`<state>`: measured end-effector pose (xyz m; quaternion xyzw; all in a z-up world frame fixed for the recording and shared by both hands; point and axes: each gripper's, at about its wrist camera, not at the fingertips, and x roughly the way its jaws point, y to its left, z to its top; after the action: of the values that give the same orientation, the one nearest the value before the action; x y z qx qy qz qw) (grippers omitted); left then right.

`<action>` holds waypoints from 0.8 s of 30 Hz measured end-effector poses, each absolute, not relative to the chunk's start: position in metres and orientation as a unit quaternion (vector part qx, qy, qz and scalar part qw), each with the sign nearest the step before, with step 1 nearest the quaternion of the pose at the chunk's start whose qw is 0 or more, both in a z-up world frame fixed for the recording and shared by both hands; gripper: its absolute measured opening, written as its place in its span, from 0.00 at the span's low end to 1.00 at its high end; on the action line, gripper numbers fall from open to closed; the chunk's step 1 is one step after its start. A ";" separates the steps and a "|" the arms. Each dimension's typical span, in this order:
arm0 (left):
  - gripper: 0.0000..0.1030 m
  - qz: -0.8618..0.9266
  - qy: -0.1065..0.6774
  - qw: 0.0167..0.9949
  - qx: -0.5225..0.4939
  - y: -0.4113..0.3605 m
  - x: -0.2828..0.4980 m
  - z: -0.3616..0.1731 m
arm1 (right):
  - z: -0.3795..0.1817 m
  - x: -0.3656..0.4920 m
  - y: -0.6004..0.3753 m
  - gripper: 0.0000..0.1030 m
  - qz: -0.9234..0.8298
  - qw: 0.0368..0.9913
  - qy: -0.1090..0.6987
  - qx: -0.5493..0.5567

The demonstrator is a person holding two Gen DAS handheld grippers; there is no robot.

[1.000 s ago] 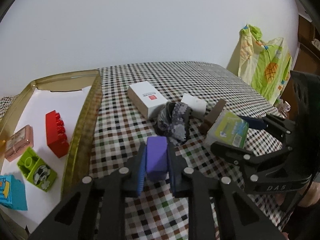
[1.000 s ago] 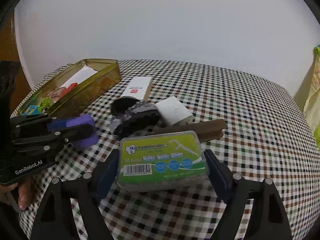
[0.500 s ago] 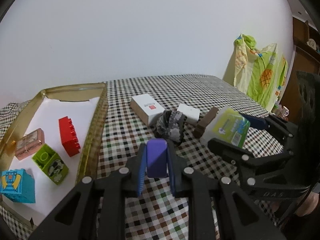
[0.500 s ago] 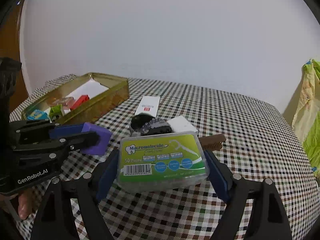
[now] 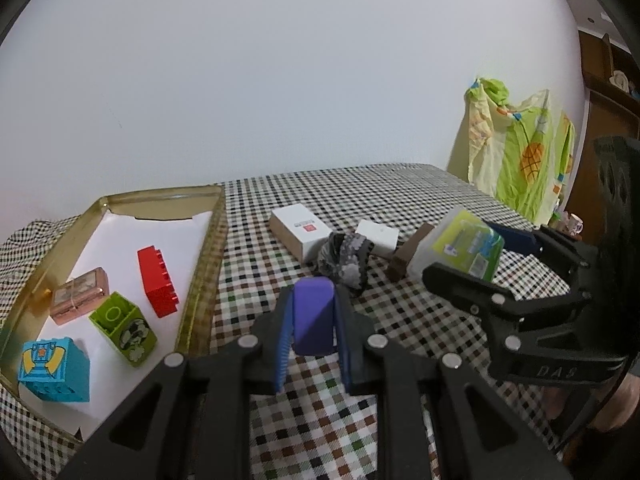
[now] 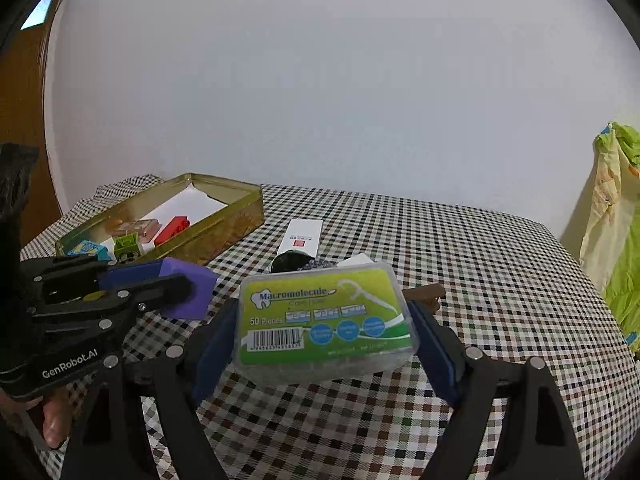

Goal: Organize rigid objects
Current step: 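Carry the purple block and green floss box toward the gold tin with both tools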

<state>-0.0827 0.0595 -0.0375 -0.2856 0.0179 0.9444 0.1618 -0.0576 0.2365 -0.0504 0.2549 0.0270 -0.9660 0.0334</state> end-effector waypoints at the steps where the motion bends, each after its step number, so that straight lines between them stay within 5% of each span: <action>1: 0.17 0.945 0.019 0.161 -0.284 0.059 -0.082 -0.037 | -0.050 -0.057 0.237 0.82 -0.967 0.033 0.026 0.252; 24: 0.17 0.956 0.030 0.153 -0.250 0.059 -0.061 -0.031 | -0.039 -0.031 0.240 0.82 -0.983 0.000 0.004 0.181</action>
<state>-0.0615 0.0590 -0.0313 -0.2500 0.0297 0.9557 0.1526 -0.0309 0.2402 -0.0393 0.1811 0.0038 -0.9835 0.0004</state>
